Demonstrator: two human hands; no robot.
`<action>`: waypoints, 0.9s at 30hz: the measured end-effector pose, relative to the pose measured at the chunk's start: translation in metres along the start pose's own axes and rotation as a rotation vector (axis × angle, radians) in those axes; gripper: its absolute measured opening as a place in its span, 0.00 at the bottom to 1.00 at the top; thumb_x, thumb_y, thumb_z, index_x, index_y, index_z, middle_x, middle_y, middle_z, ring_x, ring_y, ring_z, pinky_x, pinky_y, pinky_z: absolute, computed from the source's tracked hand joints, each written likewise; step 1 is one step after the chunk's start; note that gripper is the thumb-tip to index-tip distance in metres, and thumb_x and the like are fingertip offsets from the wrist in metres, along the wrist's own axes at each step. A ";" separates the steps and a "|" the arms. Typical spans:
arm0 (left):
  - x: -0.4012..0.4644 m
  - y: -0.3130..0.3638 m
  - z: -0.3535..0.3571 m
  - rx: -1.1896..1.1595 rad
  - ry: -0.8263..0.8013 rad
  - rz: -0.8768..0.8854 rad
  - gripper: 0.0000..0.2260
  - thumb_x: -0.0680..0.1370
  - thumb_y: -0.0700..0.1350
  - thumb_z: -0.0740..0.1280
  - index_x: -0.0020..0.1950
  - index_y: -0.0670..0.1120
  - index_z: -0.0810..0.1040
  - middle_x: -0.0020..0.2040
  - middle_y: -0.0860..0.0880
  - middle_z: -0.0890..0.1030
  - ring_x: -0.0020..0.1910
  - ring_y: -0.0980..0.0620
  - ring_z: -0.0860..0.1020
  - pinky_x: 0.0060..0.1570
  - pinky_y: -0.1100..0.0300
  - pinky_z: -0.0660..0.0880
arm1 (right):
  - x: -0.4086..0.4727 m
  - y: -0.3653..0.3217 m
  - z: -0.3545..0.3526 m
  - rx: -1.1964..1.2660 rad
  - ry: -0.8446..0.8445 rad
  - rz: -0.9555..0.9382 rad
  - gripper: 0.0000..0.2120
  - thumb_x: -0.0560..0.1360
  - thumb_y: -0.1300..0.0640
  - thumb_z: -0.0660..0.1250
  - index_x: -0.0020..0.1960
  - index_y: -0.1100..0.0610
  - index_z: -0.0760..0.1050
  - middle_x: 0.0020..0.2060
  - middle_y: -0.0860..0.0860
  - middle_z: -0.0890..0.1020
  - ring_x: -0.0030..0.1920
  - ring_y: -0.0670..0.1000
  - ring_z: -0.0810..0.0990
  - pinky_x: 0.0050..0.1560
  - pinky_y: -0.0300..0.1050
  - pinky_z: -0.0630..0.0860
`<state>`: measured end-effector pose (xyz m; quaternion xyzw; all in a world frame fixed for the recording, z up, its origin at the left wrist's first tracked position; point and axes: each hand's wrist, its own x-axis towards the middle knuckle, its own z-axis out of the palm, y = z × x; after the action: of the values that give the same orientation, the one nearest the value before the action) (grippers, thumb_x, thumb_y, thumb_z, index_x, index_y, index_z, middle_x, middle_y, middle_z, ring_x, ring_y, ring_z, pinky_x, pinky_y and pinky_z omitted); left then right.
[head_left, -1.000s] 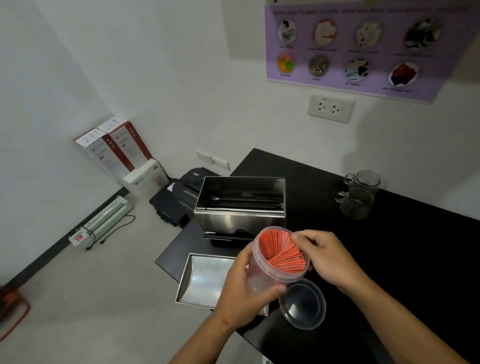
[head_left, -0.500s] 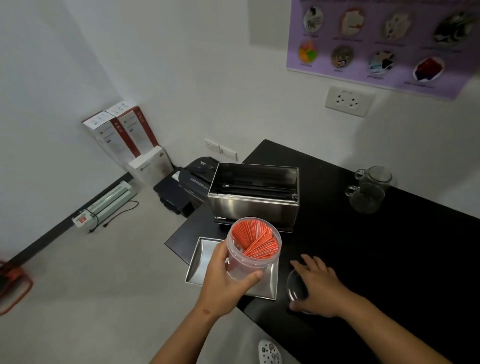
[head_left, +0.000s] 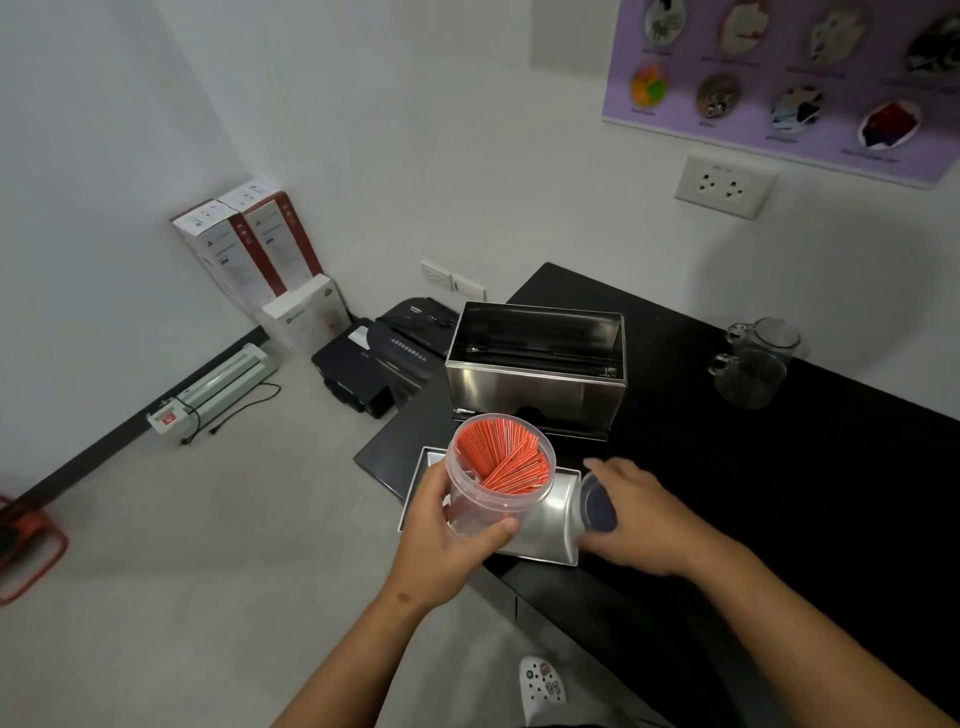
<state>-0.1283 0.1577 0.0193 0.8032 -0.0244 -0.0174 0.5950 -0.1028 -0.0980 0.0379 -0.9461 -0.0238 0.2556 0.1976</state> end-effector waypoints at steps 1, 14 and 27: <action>-0.003 0.001 -0.006 -0.002 0.003 0.003 0.33 0.71 0.45 0.83 0.69 0.62 0.73 0.63 0.63 0.81 0.66 0.61 0.79 0.57 0.72 0.76 | -0.005 -0.009 -0.009 0.032 0.019 -0.021 0.52 0.70 0.34 0.73 0.84 0.47 0.49 0.81 0.50 0.58 0.79 0.54 0.63 0.75 0.52 0.68; -0.040 0.015 -0.082 -0.024 0.116 0.058 0.34 0.68 0.53 0.84 0.69 0.64 0.72 0.63 0.65 0.81 0.65 0.61 0.79 0.59 0.68 0.78 | -0.057 -0.119 -0.060 0.556 0.456 -0.297 0.34 0.71 0.41 0.76 0.71 0.42 0.64 0.66 0.43 0.72 0.65 0.43 0.74 0.60 0.38 0.67; -0.063 0.039 -0.118 -0.051 0.105 0.162 0.33 0.70 0.46 0.84 0.71 0.59 0.75 0.64 0.60 0.83 0.67 0.55 0.80 0.60 0.65 0.78 | -0.062 -0.175 -0.005 0.747 0.479 -0.423 0.27 0.66 0.30 0.74 0.42 0.53 0.70 0.66 0.40 0.75 0.67 0.43 0.76 0.60 0.45 0.80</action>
<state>-0.1856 0.2630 0.0913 0.7831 -0.0577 0.0723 0.6149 -0.1444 0.0521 0.1392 -0.8172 -0.0760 -0.0236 0.5709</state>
